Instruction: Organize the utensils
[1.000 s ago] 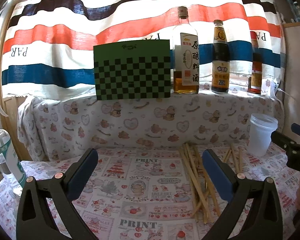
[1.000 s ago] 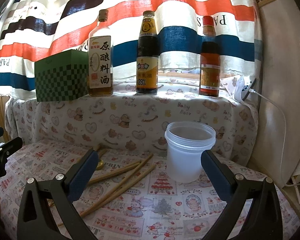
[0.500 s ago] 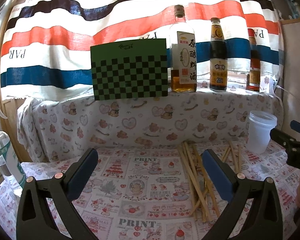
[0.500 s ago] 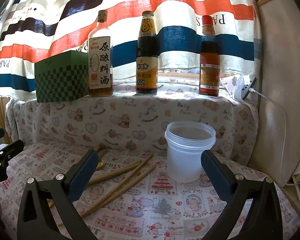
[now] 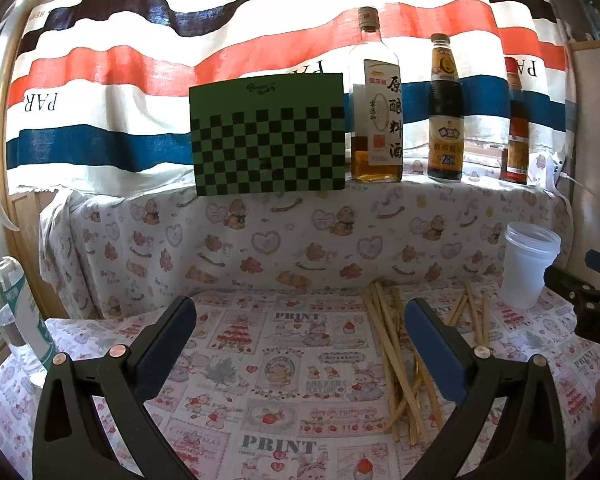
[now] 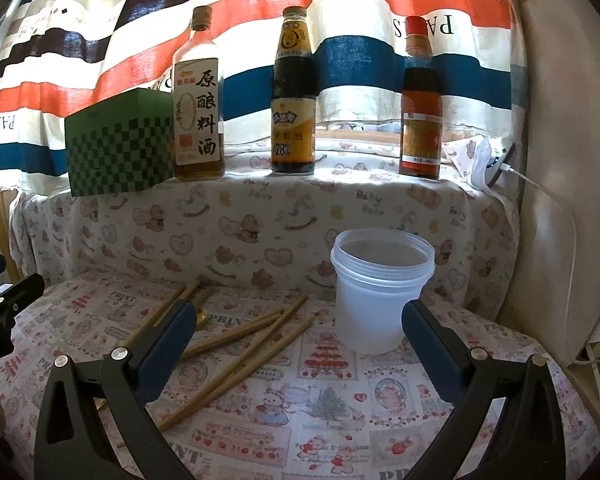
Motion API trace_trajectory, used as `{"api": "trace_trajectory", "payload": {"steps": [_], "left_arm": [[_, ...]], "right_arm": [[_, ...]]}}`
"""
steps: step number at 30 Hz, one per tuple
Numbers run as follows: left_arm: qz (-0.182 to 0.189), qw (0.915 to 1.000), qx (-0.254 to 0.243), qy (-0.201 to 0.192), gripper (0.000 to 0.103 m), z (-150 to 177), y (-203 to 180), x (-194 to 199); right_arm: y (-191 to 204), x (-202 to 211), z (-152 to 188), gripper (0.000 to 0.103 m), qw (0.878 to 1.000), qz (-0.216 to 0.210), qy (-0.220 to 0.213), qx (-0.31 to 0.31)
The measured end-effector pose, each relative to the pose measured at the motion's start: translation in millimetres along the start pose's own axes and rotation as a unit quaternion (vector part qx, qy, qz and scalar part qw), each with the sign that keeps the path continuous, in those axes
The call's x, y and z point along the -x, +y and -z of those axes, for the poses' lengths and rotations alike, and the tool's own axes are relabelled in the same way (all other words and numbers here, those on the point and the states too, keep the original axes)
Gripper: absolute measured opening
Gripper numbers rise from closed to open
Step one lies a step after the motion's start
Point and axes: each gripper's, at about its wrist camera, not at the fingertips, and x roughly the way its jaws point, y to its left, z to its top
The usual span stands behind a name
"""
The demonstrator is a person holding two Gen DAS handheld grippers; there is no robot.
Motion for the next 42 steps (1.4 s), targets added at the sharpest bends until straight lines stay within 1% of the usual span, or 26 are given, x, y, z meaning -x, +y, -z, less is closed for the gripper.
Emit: {"api": "trace_trajectory", "payload": {"steps": [4,11,16,24,42], "left_arm": [[-0.001,1.0000,-0.004,-0.001,0.103,0.1,-0.7,0.3],[0.002,1.0000,-0.008,-0.001,0.103,0.1,-4.2,1.0],[-0.008,0.9997,-0.015,-0.015,0.103,0.5,-8.9,6.5],[-0.011,0.9997,-0.020,-0.012,0.103,0.4,-9.8,5.5],[-0.008,0.9997,-0.021,-0.014,0.103,0.9,-10.3,5.4]], "right_arm": [[0.7,2.5,0.0,0.103,1.000,-0.002,-0.006,0.003],[-0.2,2.0,0.0,0.103,1.000,-0.004,-0.004,0.001],[-0.6,1.2,-0.2,0.103,1.000,-0.004,-0.003,0.001],[-2.0,2.2,0.6,0.103,1.000,-0.001,-0.010,-0.001],[-2.0,1.9,-0.3,0.103,1.000,-0.001,-0.009,-0.001]]}}
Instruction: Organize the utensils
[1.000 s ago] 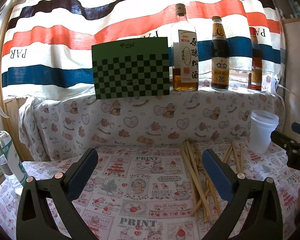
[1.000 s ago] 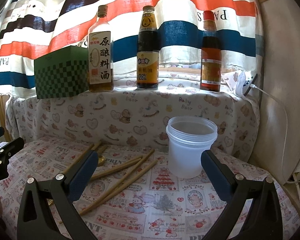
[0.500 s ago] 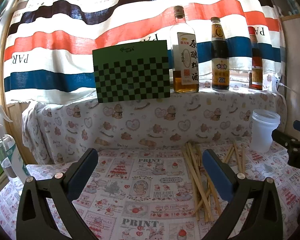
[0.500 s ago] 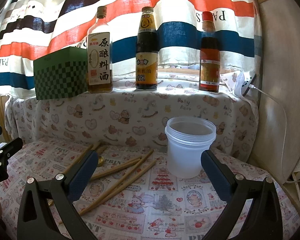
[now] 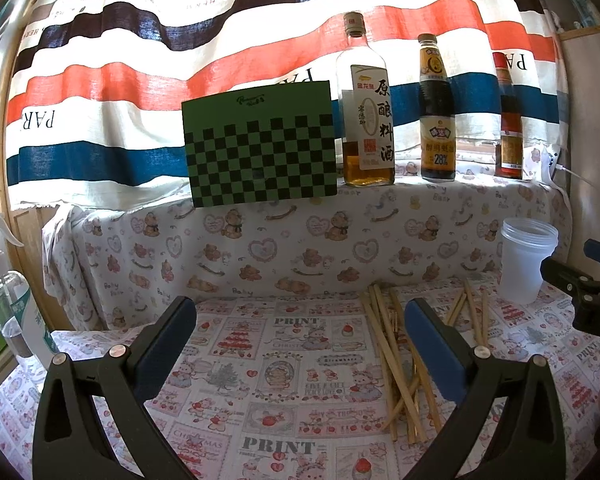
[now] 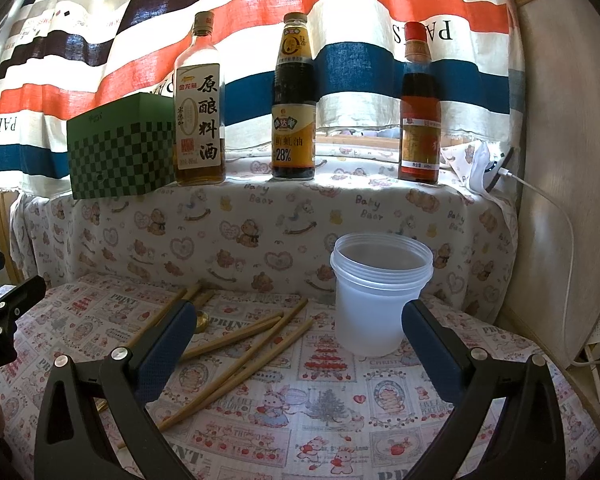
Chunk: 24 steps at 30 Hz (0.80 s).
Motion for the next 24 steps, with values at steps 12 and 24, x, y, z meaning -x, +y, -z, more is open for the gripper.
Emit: {"api": "trace_trajectory", "payload": {"steps": [12,24], "left_arm": [[0.000,1.0000,0.000,0.000,0.103,-0.1,-0.2,0.0],[0.016,0.9998,0.006,-0.003,0.103,1.9,-0.9,1.6]], "right_arm": [[-0.4,-0.5,0.2,0.103,1.000,0.000,0.001,0.000],[-1.1,-1.4,0.7,0.103,1.000,0.022,0.007,-0.003]]}}
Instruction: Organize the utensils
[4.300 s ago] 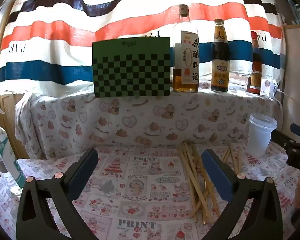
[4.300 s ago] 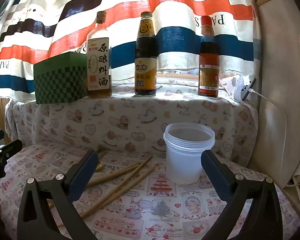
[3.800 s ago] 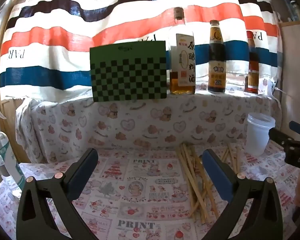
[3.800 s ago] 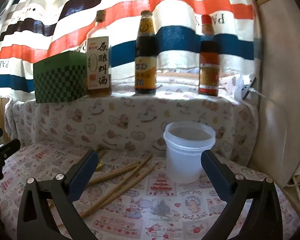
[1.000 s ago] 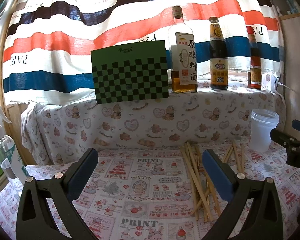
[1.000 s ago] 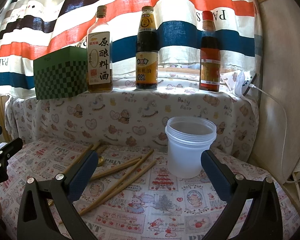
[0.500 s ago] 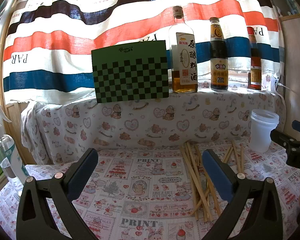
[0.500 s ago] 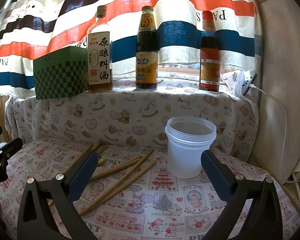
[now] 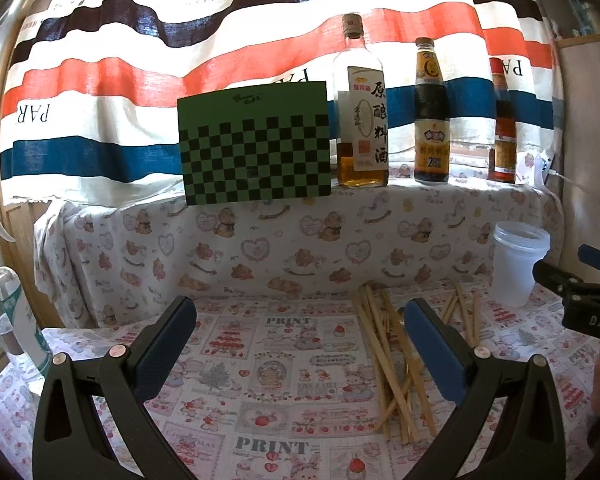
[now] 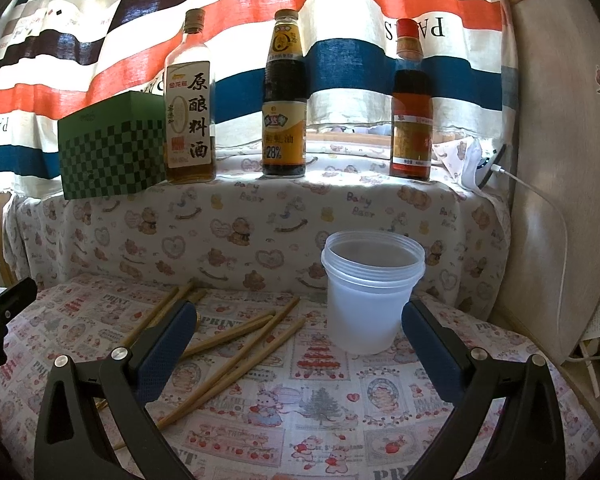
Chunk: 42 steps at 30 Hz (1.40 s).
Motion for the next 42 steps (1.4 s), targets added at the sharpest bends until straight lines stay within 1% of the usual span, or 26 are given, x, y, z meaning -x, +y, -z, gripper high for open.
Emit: {"api": "trace_trajectory", "payload": {"steps": [2,6,10,14,15,16,17,18,19,20,21,22,24,25,26,27,28,30,31,32,33,36,38,40,42], "left_arm": [[0.002,1.0000,0.007,0.001,0.103,0.8,1.4,-0.2],[0.007,0.9997,0.021,0.006,0.103,1.2,7.1,-2.1],[0.024,0.9995,0.015,0.011,0.103,0.6,3.7,-2.5],[0.026,0.9995,0.009,0.014,0.103,0.0,1.6,-2.8],[0.025,0.9995,0.012,0.016,0.103,-0.5,3.2,-3.9],[0.026,0.9994,0.015,0.019,0.103,-0.6,4.6,-4.8],[0.027,0.9992,0.019,0.022,0.103,-0.8,6.0,-6.0],[0.025,0.9991,0.022,0.024,0.103,-1.1,7.9,-7.2],[0.018,0.9992,0.025,0.026,0.101,-1.2,9.2,-7.9],[0.010,0.9992,0.028,0.026,0.098,-1.2,10.1,-8.2],[0.008,0.9991,0.030,0.029,0.096,-1.4,11.7,-9.4],[0.016,0.9988,0.031,0.035,0.091,-1.2,12.9,-11.1],[0.026,0.9971,0.038,0.060,0.089,-0.3,15.5,-18.8],[0.030,0.9961,0.044,0.070,0.086,0.1,17.1,-21.9],[0.034,0.9951,0.050,0.078,0.085,0.8,18.7,-23.9],[0.042,0.9936,0.056,0.088,0.085,1.2,20.8,-25.9],[0.048,0.9925,0.058,0.096,0.085,1.3,22.1,-27.9],[0.060,0.9899,0.056,0.116,0.085,1.4,23.5,-32.0],[0.074,0.9870,0.059,0.130,0.085,1.6,25.3,-35.6],[0.087,0.9841,0.066,0.140,0.085,2.4,28.5,-38.8],[0.091,0.9820,0.079,0.146,0.085,4.5,32.8,-41.8],[0.075,0.9759,0.115,0.170,0.085,10.5,46.1,-51.1],[0.078,0.9700,0.140,0.183,0.085,14.1,54.8,-56.6],[0.073,0.9672,0.152,0.190,0.085,16.6,60.4,-60.1],[0.060,0.9679,0.149,0.193,0.085,18.5,62.1,-62.5]], "right_arm": [[-0.5,0.2,-0.2,0.103,1.000,0.002,0.001,0.000],[-1.7,2.5,-0.7,0.103,1.000,-0.009,-0.007,0.000],[-3.6,5.7,-1.0,0.103,1.000,-0.017,-0.013,-0.004],[-4.5,13.0,-0.5,0.102,0.999,0.006,-0.030,-0.010],[-4.3,13.7,-0.5,0.100,0.999,0.006,-0.032,-0.010],[-4.4,13.7,-0.4,0.091,0.999,0.006,-0.030,-0.010],[-4.5,13.0,-0.3,0.085,1.000,0.008,-0.026,-0.010],[-5.4,13.0,-0.4,0.082,1.000,0.011,-0.025,-0.012],[-6.4,13.3,-0.5,0.077,0.999,0.019,-0.026,-0.015],[-7.6,13.4,-0.7,0.069,0.999,0.026,-0.026,-0.017],[-9.2,13.1,-0.7,0.064,0.999,0.027,-0.025,-0.021],[-11.8,11.5,-1.0,0.058,0.999,0.020,-0.020,-0.027],[-15.7,6.0,-1.2,0.051,0.999,0.004,0.000,-0.039],[-17.0,2.8,-0.8,0.044,0.999,-0.008,0.013,-0.045],[-19.5,-5.0,-0.8,0.037,0.997,-0.030,0.044,-0.056],[-19.9,-9.3,-0.7,0.036,0.996,-0.037,0.061,-0.060],[-22.8,-16.9,0.1,0.034,0.992,-0.056,0.089,-0.071],[-27.0,-23.5,2.9,0.032,0.987,-0.081,0.111,-0.087],[-28.3,-25.4,3.9,0.021,0.985,-0.092,0.116,-0.090],[-28.8,-26.4,4.6,0.016,0.984,-0.098,0.119,-0.091],[-29.4,-27.1,4.7,0.016,0.983,-0.102,0.120,-0.092],[-27.7,-28.8,4.9,0.016,0.982,-0.108,0.126,-0.088],[-27.2,-29.9,4.6,0.016,0.979,-0.117,0.138,-0.093],[-28.2,-30.4,4.1,0.017,0.976,-0.115,0.156,-0.103],[-30.8,-36.6,-1.7,0.018,0.966,-0.115,0.192,-0.131]]}}
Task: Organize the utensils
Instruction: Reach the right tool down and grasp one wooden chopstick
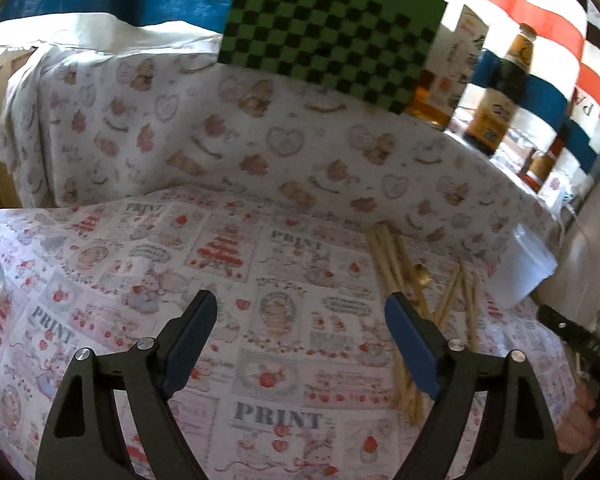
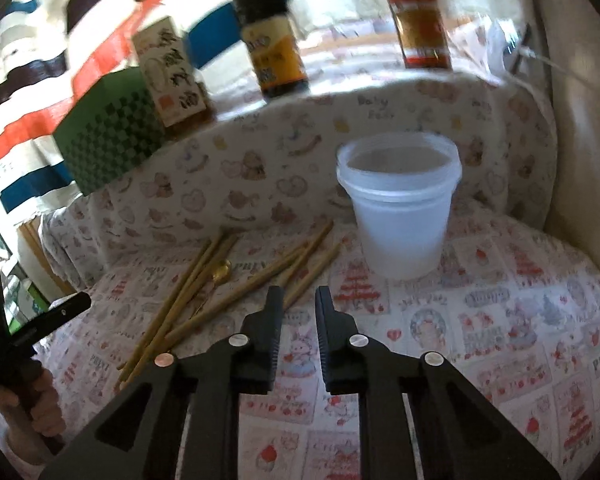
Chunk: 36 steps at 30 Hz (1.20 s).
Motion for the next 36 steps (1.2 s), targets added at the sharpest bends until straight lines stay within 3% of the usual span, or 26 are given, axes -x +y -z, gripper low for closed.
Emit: {"api": "trace_trajectory", "payload": {"steps": [2,4,6,10,11,13,16,19,23,28,31,36], "left_arm": [[-0.020,0.9997,-0.014,-0.004,0.085,1.0,-2.1,-1.1],[-0.037,0.9989,-0.027,-0.008,0.086,-0.1,-3.8,-1.6],[-0.045,0.9982,-0.036,-0.013,0.087,-1.2,-5.3,-0.4],[-0.069,0.9957,-0.047,-0.039,0.095,-5.2,-4.2,4.9],[-0.065,0.9962,-0.041,-0.040,0.095,-6.4,-1.2,5.5],[-0.066,0.9965,-0.027,-0.044,0.095,-8.4,4.8,6.1],[-0.069,0.9960,-0.032,-0.048,0.095,-12.3,5.4,7.7],[-0.093,0.9923,-0.050,-0.064,0.095,-12.9,1.2,11.2],[-0.078,0.9950,-0.040,-0.048,0.095,-12.5,0.6,8.0],[-0.102,0.9926,-0.048,-0.045,0.095,-12.2,-1.8,4.6],[-0.089,0.9948,-0.041,-0.026,0.095,-12.4,1.1,1.6],[-0.099,0.9940,-0.042,-0.019,0.095,-10.5,2.7,0.1]], "right_arm": [[1.3,-5.9,-9.5,0.026,0.999,-0.011,0.023,-0.022],[13.2,-17.6,-17.6,0.028,0.999,0.020,0.049,-0.004],[25.2,-31.7,-23.6,0.028,0.998,0.023,0.066,0.008],[32.6,-70.7,-31.8,0.028,0.989,-0.031,0.140,-0.028],[35.3,-80.5,-34.1,0.028,0.989,-0.016,0.147,-0.024],[37.0,-92.3,-36.2,0.028,0.989,0.022,0.143,-0.018],[32.8,-109.4,-38.6,0.028,0.988,0.041,0.150,-0.020],[21.3,-120.8,-44.0,0.019,0.988,0.053,0.144,-0.028],[13.7,-134.8,-51.6,0.018,0.986,0.074,0.145,-0.035],[16.0,-146.3,-57.2,0.015,0.985,0.094,0.141,-0.027],[18.1,-155.5,-62.6,0.013,0.985,0.103,0.138,-0.020],[28.8,-169.2,-68.2,0.013,0.984,0.132,0.123,-0.005]]}}
